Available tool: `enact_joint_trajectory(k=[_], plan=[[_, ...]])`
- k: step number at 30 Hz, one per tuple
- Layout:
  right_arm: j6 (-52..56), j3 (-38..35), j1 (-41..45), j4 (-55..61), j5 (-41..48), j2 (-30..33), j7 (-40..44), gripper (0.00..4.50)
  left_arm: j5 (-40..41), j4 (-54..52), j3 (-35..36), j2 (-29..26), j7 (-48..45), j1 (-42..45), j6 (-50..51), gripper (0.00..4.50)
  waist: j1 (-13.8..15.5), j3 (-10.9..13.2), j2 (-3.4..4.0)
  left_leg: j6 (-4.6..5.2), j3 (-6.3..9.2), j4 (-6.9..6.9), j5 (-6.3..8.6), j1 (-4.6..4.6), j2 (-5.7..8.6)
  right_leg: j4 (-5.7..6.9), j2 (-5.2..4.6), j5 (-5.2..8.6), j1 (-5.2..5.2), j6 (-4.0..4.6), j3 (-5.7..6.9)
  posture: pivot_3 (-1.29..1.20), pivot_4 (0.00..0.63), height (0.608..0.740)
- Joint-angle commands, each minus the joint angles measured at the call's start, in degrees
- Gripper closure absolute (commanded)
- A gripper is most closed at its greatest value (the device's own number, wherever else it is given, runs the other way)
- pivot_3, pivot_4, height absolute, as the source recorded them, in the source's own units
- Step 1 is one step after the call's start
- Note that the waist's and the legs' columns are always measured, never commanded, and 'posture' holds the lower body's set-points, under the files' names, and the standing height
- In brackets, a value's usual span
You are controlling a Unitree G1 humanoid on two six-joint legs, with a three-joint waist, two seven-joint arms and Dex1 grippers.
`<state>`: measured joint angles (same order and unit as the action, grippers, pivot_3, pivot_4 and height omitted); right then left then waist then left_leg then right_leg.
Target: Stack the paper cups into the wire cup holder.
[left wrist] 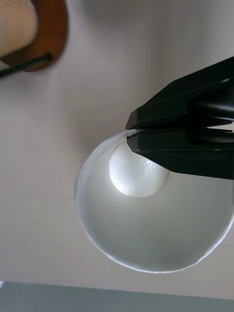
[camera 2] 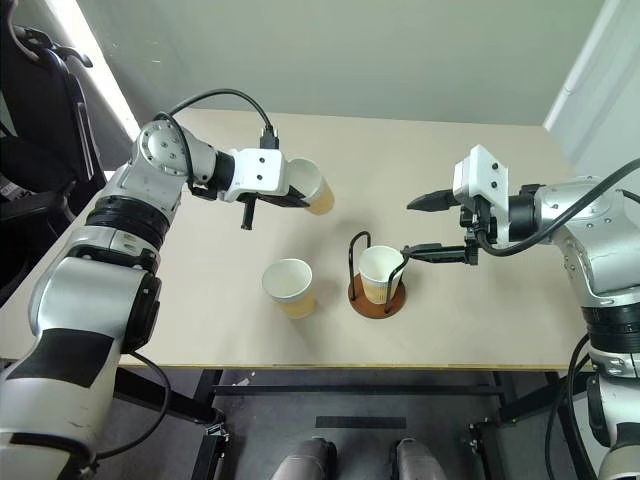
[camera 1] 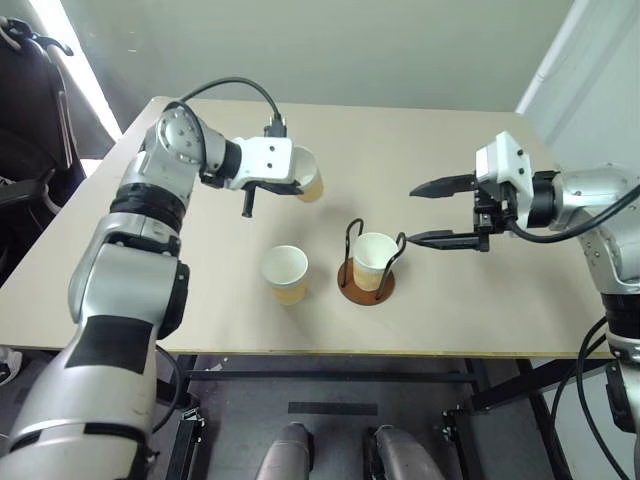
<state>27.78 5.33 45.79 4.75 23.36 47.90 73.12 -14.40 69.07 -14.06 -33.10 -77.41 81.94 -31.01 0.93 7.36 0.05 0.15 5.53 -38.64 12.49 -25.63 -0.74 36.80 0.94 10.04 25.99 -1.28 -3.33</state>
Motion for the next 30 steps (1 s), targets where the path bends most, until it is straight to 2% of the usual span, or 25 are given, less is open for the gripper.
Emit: enact_joint_trajectory(k=[1,10,17,22,25,30], plan=[[-0.9,-0.5,0.0,0.9,-0.4,0.7,0.8,0.80,3.9,-4.1,2.6,-0.3,-3.5,2.7,2.7,4.45,0.0,0.0,0.00,0.02,-0.02,-0.02,0.01,-0.01,0.01,0.00,0.01,0.00,0.01,-0.01,0.01,0.00,0.150,0.740],[-0.4,0.0,-1.2,1.9,-1.0,0.6,0.4,0.80,10.9,-12.0,5.7,1.1,-8.3,3.7,11.3,4.45,0.0,0.0,0.02,0.28,-0.09,-0.43,0.17,-0.32,0.04,0.00,-0.04,-0.02,0.09,-0.18,0.04,0.00,0.150,0.740],[1.7,-0.4,-0.8,2.6,-0.3,-0.6,-1.1,0.80,18.1,-23.9,8.1,1.2,-11.8,1.6,26.5,4.45,-0.1,0.0,0.02,0.32,-0.15,-0.48,0.20,-0.34,0.01,0.00,-0.14,-0.05,0.10,-0.25,-0.04,0.00,0.150,0.740],[2.5,-0.3,-0.7,2.1,-0.4,-0.9,-1.2,0.80,21.7,-31.1,7.4,0.6,-14.5,-0.2,36.0,4.45,-0.1,0.0,0.02,0.32,-0.16,-0.50,0.20,-0.30,0.01,0.02,-0.13,-0.05,0.09,-0.25,-0.03,0.00,0.150,0.740],[3.4,-0.6,-0.6,1.3,-0.2,-1.0,-1.0,0.80,27.2,-38.0,5.2,-0.9,-15.1,-2.3,44.5,4.45,-0.2,0.0,0.02,0.32,-0.16,-0.50,0.20,-0.29,0.00,0.03,-0.13,-0.05,0.08,-0.25,-0.04,0.00,0.150,0.740],[-0.5,-0.2,-0.6,-1.7,-2.7,-0.5,-0.3,0.80,30.7,-42.3,3.0,-2.7,-15.1,-4.1,49.2,4.45,0.0,0.0,0.02,0.32,-0.16,-0.53,0.19,-0.28,0.01,0.03,-0.14,-0.05,0.07,-0.25,-0.02,0.00,0.150,0.740]])
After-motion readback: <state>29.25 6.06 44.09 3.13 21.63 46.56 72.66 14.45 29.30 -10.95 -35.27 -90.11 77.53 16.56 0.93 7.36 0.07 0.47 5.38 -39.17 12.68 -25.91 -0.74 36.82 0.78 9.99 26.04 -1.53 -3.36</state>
